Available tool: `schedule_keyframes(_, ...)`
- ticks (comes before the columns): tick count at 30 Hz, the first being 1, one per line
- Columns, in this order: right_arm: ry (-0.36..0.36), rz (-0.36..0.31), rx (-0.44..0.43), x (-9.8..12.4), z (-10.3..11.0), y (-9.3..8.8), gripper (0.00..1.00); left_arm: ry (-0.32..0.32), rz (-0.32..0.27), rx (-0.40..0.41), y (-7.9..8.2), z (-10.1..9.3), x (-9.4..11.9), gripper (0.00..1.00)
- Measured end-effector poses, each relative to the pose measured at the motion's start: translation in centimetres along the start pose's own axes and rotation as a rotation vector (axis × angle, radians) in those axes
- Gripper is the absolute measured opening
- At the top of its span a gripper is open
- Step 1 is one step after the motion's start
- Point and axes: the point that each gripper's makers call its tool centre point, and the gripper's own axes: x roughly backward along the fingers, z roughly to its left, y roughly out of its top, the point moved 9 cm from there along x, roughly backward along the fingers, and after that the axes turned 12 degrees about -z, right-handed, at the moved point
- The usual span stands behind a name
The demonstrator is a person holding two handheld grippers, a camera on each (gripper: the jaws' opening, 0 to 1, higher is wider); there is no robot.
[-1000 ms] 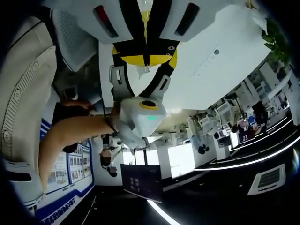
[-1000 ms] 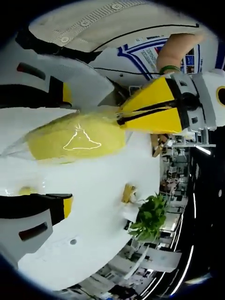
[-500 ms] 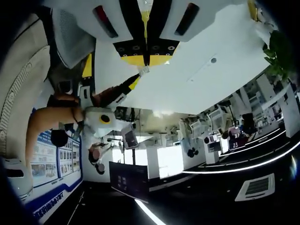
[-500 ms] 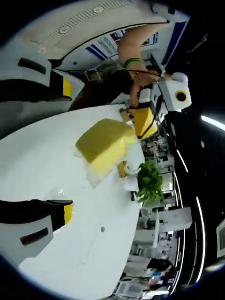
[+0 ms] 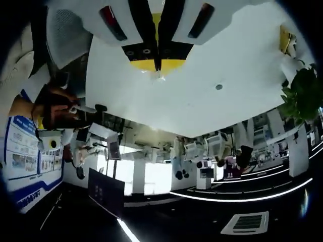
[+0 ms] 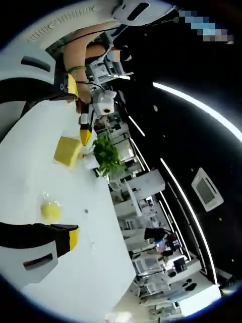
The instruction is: Compare the silicone blocks by pressing each to a similar depth, holding the contact briefly, and releasing to observe deformation and rebound differences across the visible hardness samples.
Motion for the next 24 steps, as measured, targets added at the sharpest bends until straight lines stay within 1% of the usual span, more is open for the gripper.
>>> schedule_keyframes(1,-0.024,-0.037,-0.041,0.3,0.2,0.4,0.96,0.010,0.013,0.023,-0.7,0.5,-0.2,0.00)
schedule_keyframes(2,-0.026,-0.038,-0.039,0.6,0.3,0.4,0.96,0.014,0.015,0.033,-1.2,0.8,-0.3,0.00)
schedule_keyframes(3,-0.031,-0.026,-0.024,0.9,0.3,0.4,0.96,0.019,0.017,0.031,-1.8,1.1,-0.5,0.00)
schedule_keyframes(4,-0.052,-0.025,-0.009,1.1,0.2,0.3,0.96,0.029,0.034,0.041,-2.5,1.5,-0.7,0.00)
schedule_keyframes(5,-0.078,-0.005,0.018,1.4,0.0,0.0,0.96,0.038,0.039,0.040,-3.3,2.0,-1.0,0.00)
schedule_keyframes(7,-0.130,-0.008,0.011,1.7,-0.7,-0.4,0.96,0.040,0.062,0.074,-4.6,2.5,-1.3,0.00)
schedule_keyframes(8,-0.146,0.031,0.025,2.0,-1.0,-0.9,0.96,0.047,0.063,0.075,-5.0,2.7,-1.5,0.00)
schedule_keyframes(9,-0.168,0.037,0.017,2.1,-1.2,-1.4,0.96,0.042,0.071,0.092,-5.6,2.9,-1.7,0.00)
schedule_keyframes(10,-0.176,0.046,0.013,2.2,-1.3,-1.6,0.96,0.038,0.076,0.102,-5.8,3.0,-1.8,0.00)
schedule_keyframes(11,-0.177,0.068,0.023,2.2,-1.2,-2.0,0.96,0.039,0.074,0.118,-6.4,3.2,-2.1,0.00)
schedule_keyframes(12,-0.177,0.061,0.017,2.2,-1.2,-2.1,0.96,0.030,0.076,0.154,-6.7,3.2,-2.2,0.00)
schedule_keyframes(13,-0.187,0.056,-0.009,2.2,-1.2,-2.3,0.96,-0.016,0.068,0.235,-7.1,3.0,-2.6,0.00)
schedule_keyframes(14,-0.193,0.073,-0.019,2.2,-1.3,-2.5,0.96,-0.038,0.036,0.312,-7.4,2.9,-2.8,0.00)
schedule_keyframes(15,-0.198,0.075,-0.016,2.0,-1.4,-2.7,0.96,-0.070,0.022,0.385,-7.9,3.0,-3.1,0.00)
schedule_keyframes(16,-0.202,0.077,-0.016,1.9,-1.4,-2.8,0.96,-0.069,0.038,0.427,-8.4,3.1,-3.2,0.00)
schedule_keyframes(17,-0.209,0.104,-0.006,1.7,-1.5,-3.0,0.96,-0.029,0.043,0.401,-9.3,3.9,-3.5,0.00)
schedule_keyframes(18,-0.208,0.104,-0.003,1.6,-1.5,-3.0,0.96,-0.023,0.068,0.431,-9.8,4.1,-3.6,0.00)
schedule_keyframes(20,-0.210,0.121,-0.005,1.2,-1.8,-3.2,0.96,-0.015,0.080,0.418,-10.9,4.6,-4.0,0.00)
schedule_keyframes(21,-0.211,0.121,-0.008,1.0,-1.9,-3.2,0.96,-0.012,0.051,0.426,-11.0,5.1,-4.1,0.00)
schedule_keyframes(22,-0.214,0.123,-0.011,0.9,-2.0,-3.2,0.96,-0.006,0.053,0.436,-11.1,5.3,-4.2,0.00)
schedule_keyframes(24,-0.220,0.143,-0.001,0.6,-2.0,-3.4,0.96,0.024,0.069,0.403,-11.4,6.3,-4.4,0.00)
